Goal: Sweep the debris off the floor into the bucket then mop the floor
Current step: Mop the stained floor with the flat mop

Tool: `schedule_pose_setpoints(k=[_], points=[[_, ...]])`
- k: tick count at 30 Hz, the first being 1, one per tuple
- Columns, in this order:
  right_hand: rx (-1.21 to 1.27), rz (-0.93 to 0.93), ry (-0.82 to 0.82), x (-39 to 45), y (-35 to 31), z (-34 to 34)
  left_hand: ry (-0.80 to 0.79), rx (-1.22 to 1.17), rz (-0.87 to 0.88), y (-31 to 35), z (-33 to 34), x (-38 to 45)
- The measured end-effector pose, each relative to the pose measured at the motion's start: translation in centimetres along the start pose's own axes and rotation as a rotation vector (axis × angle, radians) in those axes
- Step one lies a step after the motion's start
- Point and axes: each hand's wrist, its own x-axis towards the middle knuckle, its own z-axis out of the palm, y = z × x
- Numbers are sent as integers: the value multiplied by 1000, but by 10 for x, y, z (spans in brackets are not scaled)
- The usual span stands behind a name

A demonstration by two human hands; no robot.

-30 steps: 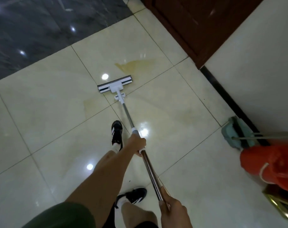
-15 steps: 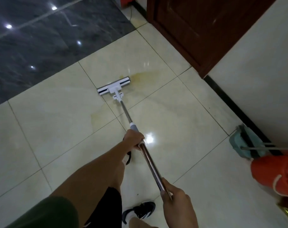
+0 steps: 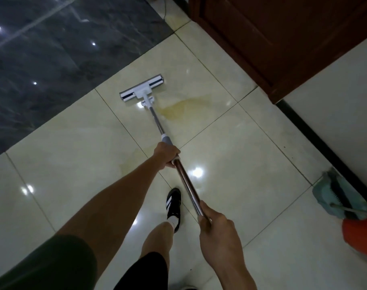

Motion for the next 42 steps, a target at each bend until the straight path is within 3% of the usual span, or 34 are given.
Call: schedule_pose_setpoints(k=[10,22,26,30,36,42], points=[[84,74,-33,-46,47,37,-22,208,-7,-55,40,-23],[164,71,7,-196,220,114,-118,381,36,-239,133,-130],[194,75,26,-234,251,123,-148,376,87,-273,148,-163],[211,77,-4,-239,258,124,-109,268,71,-287,149,-175],[153,102,-181,-212,245,111,-66,204,68,-277,148,-172],[86,94,-57,-192,213,96,-72,111,51,-245,133,-162]])
